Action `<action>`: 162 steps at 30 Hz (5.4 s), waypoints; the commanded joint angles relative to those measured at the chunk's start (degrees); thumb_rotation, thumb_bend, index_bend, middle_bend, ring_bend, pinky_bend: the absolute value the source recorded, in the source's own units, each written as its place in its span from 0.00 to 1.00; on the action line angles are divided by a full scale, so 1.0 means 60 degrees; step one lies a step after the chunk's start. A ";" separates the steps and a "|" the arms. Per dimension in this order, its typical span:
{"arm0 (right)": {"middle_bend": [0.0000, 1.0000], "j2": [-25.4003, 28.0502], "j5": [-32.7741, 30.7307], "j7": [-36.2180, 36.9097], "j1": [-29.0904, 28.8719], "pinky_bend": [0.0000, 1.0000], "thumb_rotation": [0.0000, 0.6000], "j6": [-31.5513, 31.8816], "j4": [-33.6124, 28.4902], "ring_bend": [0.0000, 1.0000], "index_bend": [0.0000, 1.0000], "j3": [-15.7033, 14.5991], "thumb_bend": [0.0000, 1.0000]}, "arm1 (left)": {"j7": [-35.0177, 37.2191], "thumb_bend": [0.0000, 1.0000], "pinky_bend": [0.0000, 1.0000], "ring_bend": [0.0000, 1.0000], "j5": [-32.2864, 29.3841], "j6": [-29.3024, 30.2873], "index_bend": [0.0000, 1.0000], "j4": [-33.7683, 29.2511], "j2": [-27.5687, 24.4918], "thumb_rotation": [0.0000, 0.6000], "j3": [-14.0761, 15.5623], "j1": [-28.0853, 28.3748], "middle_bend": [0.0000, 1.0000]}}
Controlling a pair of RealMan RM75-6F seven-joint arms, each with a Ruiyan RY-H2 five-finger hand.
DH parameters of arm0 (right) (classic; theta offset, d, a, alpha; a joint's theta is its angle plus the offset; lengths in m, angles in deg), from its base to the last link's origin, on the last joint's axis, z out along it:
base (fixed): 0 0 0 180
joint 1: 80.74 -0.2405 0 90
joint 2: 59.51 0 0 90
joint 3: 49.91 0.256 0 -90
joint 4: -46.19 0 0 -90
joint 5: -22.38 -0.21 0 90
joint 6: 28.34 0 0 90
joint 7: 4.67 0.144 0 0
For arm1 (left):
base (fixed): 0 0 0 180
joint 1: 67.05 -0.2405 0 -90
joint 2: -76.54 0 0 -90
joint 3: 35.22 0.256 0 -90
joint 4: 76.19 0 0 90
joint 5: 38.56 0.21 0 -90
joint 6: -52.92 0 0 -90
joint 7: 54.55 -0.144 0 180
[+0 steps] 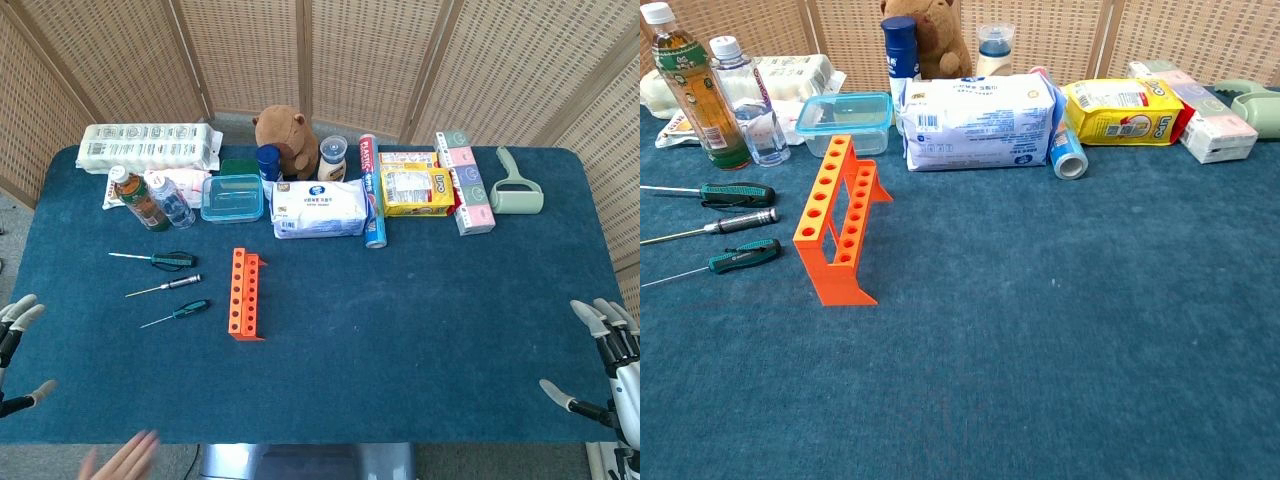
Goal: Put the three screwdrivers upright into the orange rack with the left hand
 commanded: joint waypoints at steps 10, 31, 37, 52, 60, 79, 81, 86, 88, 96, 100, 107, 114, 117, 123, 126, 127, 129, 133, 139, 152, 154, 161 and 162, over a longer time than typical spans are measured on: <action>0.14 0.0050 0.0003 0.0231 0.0037 0.02 1.00 0.0045 0.0038 0.09 0.07 -0.0042 0.03 | -0.0171 0.05 0.16 0.14 -0.0114 -0.0344 0.00 -0.0027 0.0058 1.00 -0.0018 0.0152 0.20; 0.14 0.0189 -0.0276 0.0948 0.0013 0.02 1.00 -0.0046 0.0220 0.09 0.07 -0.0021 0.03 | -0.6655 0.18 0.95 0.98 -0.7893 -0.3682 0.29 -0.2345 0.2706 1.00 -0.2417 0.3395 0.97; 0.14 0.0251 -0.0377 0.1282 0.0012 0.02 1.00 -0.0021 0.0289 0.09 0.07 0.0018 0.03 | -0.7958 0.24 0.95 0.98 -1.0131 -0.3551 0.36 -0.1532 0.4281 1.00 -0.2979 0.4671 0.97; 0.14 0.0293 -0.0478 0.1637 -0.0009 0.02 1.00 -0.0122 0.0405 0.09 0.07 0.0016 0.03 | -0.8722 0.28 0.95 0.98 -1.1609 -0.2927 0.36 0.0646 0.6857 1.00 -0.3612 0.6192 0.97; 0.14 0.0264 -0.0501 0.1589 -0.0034 0.02 1.00 -0.0226 0.0416 0.09 0.07 0.0005 0.03 | -0.8954 0.28 0.95 0.98 -1.1956 -0.2679 0.36 0.0981 0.7142 1.00 -0.3596 0.6344 0.97; 0.14 0.0284 -0.0469 0.1597 0.0045 0.02 1.00 -0.0093 0.0440 0.09 0.07 0.0004 0.03 | -0.9004 0.36 0.95 0.98 -1.1970 -0.2319 0.43 0.1008 0.7315 1.00 -0.3571 0.6454 0.98; 0.14 0.0287 -0.0454 0.1617 0.0044 0.02 1.00 -0.0085 0.0447 0.09 0.07 0.0004 0.03 | -0.9056 0.37 0.95 0.98 -1.1991 -0.2218 0.45 0.0968 0.7328 1.00 -0.3582 0.6464 0.98; 0.14 0.0286 -0.0429 0.1601 0.0053 0.02 1.00 -0.0058 0.0454 0.09 0.07 0.0004 0.03 | -0.9113 0.38 0.95 0.98 -1.1997 -0.2011 0.46 0.0933 0.7363 1.00 -0.3581 0.6449 0.98; 0.14 0.0282 -0.0425 0.1582 0.0052 0.02 1.00 -0.0068 0.0454 0.09 0.07 0.0001 0.03 | -0.9137 0.38 0.95 0.98 -1.2022 -0.1978 0.46 0.0950 0.7379 1.00 -0.3585 0.6448 0.98; 0.14 0.0284 -0.0456 0.1596 0.0062 0.02 1.00 -0.0060 0.0467 0.09 0.07 0.0014 0.03 | -0.9045 0.37 0.95 0.98 -1.1880 -0.2014 0.46 0.1233 0.7488 1.00 -0.3548 0.6436 0.98; 0.14 0.0295 -0.0446 0.1615 0.0066 0.02 1.00 -0.0049 0.0470 0.09 0.07 0.0013 0.03 | -0.9043 0.34 0.95 0.98 -1.1737 -0.1876 0.46 0.1393 0.7583 1.00 -0.3526 0.6434 0.98; 0.14 0.0305 -0.0438 0.1633 0.0067 0.02 1.00 -0.0048 0.0474 0.09 0.07 0.0011 0.03 | -0.9181 0.33 0.95 0.98 -1.1678 -0.1760 0.46 0.1608 0.7734 1.00 -0.3454 0.6413 0.98; 0.14 0.0311 -0.0451 0.1653 0.0068 0.02 1.00 -0.0069 0.0476 0.09 0.07 0.0006 0.03 | -0.9345 0.24 0.95 0.98 -1.1734 -0.1768 0.46 0.1710 0.7839 1.00 -0.3454 0.6408 0.98; 0.14 0.0319 -0.0450 0.1677 0.0063 0.02 1.00 -0.0078 0.0474 0.09 0.07 0.0005 0.03 | -0.9397 0.16 0.95 0.98 -1.1711 -0.1731 0.46 0.1710 0.7837 1.00 -0.3461 0.6399 0.98; 0.14 0.0318 -0.0445 0.1687 0.0070 0.02 1.00 -0.0061 0.0479 0.09 0.07 0.0008 0.03 | -0.9326 0.09 0.95 0.98 -1.1631 -0.1780 0.46 0.1581 0.7722 1.00 -0.3511 0.6314 0.98; 0.14 0.0317 -0.0441 0.1684 0.0068 0.02 1.00 -0.0070 0.0476 0.09 0.07 0.0004 0.03 | -0.9313 0.08 0.95 0.98 -1.1557 -0.1743 0.46 0.1461 0.7633 1.00 -0.3524 0.6274 0.98; 0.14 0.0317 -0.0438 0.1683 0.0068 0.02 1.00 -0.0070 0.0474 0.09 0.07 0.0003 0.03 | -0.9310 0.08 0.95 0.98 -1.1547 -0.1732 0.46 0.1426 0.7614 1.00 -0.3531 0.6265 0.98; 0.14 0.0315 -0.0437 0.1676 0.0065 0.02 1.00 -0.0075 0.0472 0.09 0.07 0.0003 0.03 | -0.9316 0.07 0.95 0.98 -1.1537 -0.1704 0.46 0.1335 0.7565 1.00 -0.3556 0.6245 0.98; 0.14 0.0310 -0.0447 0.1665 0.0060 0.02 1.00 -0.0091 0.0473 0.09 0.07 0.0005 0.03 | -0.9362 0.05 0.95 0.98 -1.1563 -0.1674 0.46 0.1081 0.7432 1.00 -0.3597 0.6208 0.98; 0.14 0.0318 -0.0440 0.1671 0.0059 0.02 1.00 -0.0098 0.0466 0.09 0.07 0.0000 0.03 | -0.9512 0.05 0.95 0.98 -1.1549 -0.1522 0.46 0.0915 0.7315 1.00 -0.3599 0.6201 0.98; 0.14 0.0338 -0.0484 0.1742 0.0075 0.02 1.00 -0.0091 0.0477 0.09 0.07 0.0005 0.03 | -0.9560 0.16 0.95 0.98 -1.1732 -0.1750 0.46 0.1455 0.7720 1.00 -0.3576 0.6289 0.98; 0.14 0.0343 -0.0492 0.1773 0.0073 0.02 1.00 -0.0099 0.0477 0.09 0.07 0.0004 0.03 | -0.9518 0.19 0.95 0.98 -1.1690 -0.1772 0.46 0.1506 0.7768 1.00 -0.3576 0.6292 0.98; 0.14 0.0366 -0.0490 0.1865 0.0059 0.02 1.00 -0.0126 0.0483 0.09 0.07 -0.0001 0.03 | -0.9499 0.32 0.95 0.98 -1.1594 -0.1744 0.47 0.1669 0.7987 1.00 -0.3517 0.6295 0.98; 0.14 0.0368 -0.0492 0.1864 0.0061 0.02 1.00 -0.0120 0.0487 0.09 0.07 0.0001 0.03 | -0.9482 0.34 0.95 0.98 -1.1562 -0.1727 0.48 0.1693 0.8021 1.00 -0.3518 0.6293 0.98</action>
